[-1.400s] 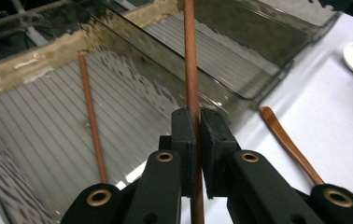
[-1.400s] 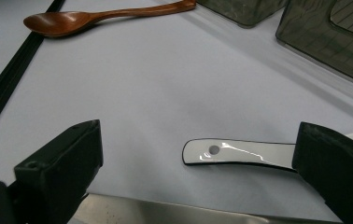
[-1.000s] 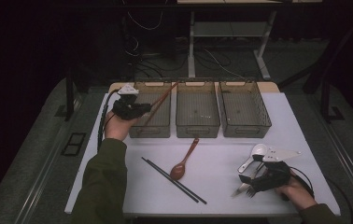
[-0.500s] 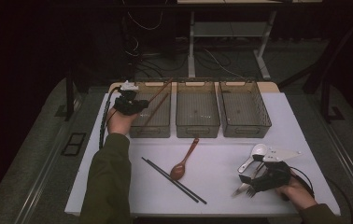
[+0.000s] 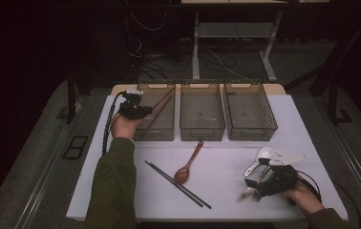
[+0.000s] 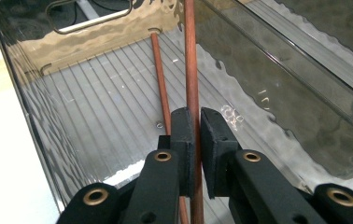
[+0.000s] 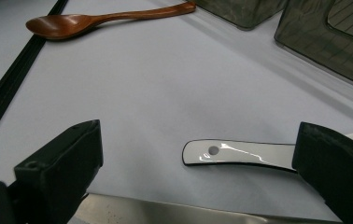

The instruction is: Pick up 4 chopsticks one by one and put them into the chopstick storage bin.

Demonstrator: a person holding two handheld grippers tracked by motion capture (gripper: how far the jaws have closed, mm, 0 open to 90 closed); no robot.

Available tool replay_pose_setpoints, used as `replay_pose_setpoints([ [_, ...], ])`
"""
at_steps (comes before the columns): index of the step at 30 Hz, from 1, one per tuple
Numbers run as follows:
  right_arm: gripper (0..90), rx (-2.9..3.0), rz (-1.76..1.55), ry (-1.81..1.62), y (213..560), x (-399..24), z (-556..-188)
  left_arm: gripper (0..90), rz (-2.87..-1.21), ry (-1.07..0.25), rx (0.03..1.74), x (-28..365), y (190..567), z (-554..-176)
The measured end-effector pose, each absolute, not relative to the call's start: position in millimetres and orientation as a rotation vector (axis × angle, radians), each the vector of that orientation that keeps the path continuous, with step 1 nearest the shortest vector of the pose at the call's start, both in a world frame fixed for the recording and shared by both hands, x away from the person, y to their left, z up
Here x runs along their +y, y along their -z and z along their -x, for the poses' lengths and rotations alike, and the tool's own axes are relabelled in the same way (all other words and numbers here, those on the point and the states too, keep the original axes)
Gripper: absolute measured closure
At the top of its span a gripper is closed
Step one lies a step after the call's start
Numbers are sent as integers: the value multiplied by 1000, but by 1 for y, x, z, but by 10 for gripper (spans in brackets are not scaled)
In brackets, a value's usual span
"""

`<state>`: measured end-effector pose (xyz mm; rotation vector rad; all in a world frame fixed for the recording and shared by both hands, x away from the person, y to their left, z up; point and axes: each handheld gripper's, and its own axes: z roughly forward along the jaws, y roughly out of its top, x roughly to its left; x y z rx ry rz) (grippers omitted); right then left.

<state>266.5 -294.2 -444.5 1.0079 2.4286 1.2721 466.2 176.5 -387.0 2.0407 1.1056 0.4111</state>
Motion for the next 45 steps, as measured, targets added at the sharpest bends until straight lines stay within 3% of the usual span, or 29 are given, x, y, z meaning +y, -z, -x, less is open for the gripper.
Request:
replay_pose_setpoints([
  [27,18,2432,-1005,-1268,445,-294,-266,434,-2032,-326,949,166,368,-433],
  [33,18,2430,-1007,-1269,445,-294,-266,385,-2047,-305,893,161,367,-413],
  [45,18,2432,-1006,-1267,444,-294,-266,372,-2091,-261,813,154,380,-368],
])
